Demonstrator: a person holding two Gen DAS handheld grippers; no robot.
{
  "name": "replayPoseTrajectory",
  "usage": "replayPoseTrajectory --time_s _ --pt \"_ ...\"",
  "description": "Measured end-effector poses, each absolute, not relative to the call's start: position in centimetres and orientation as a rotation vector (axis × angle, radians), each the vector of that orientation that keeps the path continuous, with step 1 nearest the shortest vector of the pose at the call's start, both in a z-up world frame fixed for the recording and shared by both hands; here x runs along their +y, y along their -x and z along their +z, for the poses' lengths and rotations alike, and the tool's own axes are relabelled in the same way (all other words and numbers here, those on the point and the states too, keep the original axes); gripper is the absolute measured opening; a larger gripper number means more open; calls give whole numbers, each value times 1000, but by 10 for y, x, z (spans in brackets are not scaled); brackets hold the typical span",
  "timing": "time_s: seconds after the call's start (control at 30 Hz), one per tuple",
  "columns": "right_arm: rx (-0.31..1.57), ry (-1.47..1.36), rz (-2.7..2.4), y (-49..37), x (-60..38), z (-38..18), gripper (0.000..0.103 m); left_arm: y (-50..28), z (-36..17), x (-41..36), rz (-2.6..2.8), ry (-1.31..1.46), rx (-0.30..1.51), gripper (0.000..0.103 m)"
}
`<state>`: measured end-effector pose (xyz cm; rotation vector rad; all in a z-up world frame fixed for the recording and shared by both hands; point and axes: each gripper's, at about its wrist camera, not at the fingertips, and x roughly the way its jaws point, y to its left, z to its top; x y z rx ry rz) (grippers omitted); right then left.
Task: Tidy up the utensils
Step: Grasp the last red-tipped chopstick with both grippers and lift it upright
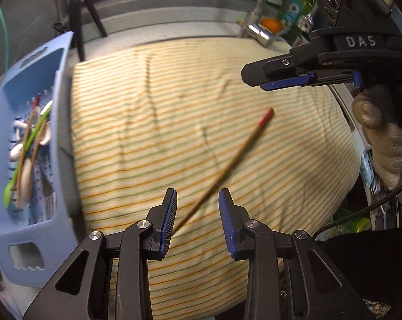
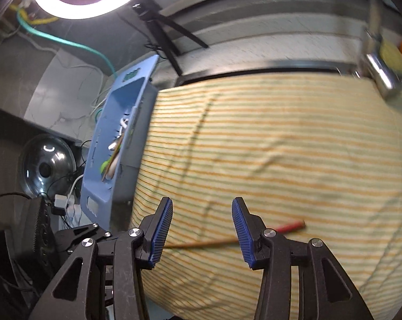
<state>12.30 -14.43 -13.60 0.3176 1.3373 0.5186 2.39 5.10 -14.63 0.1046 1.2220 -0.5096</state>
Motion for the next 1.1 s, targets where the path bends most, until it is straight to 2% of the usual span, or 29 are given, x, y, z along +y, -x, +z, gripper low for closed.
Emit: replayPoseTrajectory --time_s 0.37,0.73,0.83,0.93,1.0,1.1 --pt "1466 -486 402 -100 -175 -182 42 -26 -170 29 -564 -189 1259 31" --pt "1506 -586 362 -106 -163 -211 37 -25 -179 27 -607 -169 1272 30" --pt "1497 -583 329 -110 -156 -214 34 -17 -183 26 -616 -197 1258 24" --pt "1474 -525 291 -112 -145 -212 26 -11 -184 20 -633 -215 1238 13" --pt "1468 -492 276 -113 -140 -212 18 -8 -184 15 -639 -220 1226 12" --pt "1470 -503 272 -118 -140 -214 13 -7 -187 7 -650 -231 1212 9"
